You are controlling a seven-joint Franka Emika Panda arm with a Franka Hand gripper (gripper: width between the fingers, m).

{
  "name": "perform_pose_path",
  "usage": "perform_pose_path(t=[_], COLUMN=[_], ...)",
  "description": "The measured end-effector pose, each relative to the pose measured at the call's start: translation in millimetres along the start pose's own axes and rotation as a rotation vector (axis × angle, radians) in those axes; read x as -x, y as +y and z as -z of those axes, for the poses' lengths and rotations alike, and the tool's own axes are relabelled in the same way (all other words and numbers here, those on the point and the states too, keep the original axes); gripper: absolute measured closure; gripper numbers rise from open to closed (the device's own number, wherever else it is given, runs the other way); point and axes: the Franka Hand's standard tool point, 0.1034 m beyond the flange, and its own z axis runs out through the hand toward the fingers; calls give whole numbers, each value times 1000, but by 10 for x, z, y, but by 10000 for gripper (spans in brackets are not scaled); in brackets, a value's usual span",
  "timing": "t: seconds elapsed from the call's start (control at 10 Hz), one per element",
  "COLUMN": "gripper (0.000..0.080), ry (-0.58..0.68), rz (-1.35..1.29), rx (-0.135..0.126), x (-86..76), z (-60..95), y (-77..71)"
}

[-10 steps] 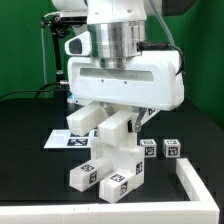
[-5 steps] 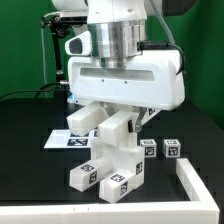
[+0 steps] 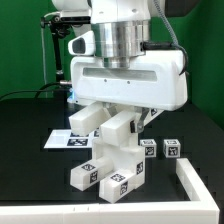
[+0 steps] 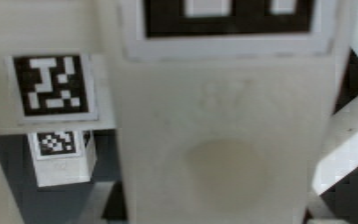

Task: Assemble chair

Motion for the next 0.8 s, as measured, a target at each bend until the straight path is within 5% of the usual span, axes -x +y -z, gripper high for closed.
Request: perform_pose_path(t=[0.8], gripper=[515], ry=[33], rz=[-28], rx=[-16], x=[-95], z=[-7], y=[42])
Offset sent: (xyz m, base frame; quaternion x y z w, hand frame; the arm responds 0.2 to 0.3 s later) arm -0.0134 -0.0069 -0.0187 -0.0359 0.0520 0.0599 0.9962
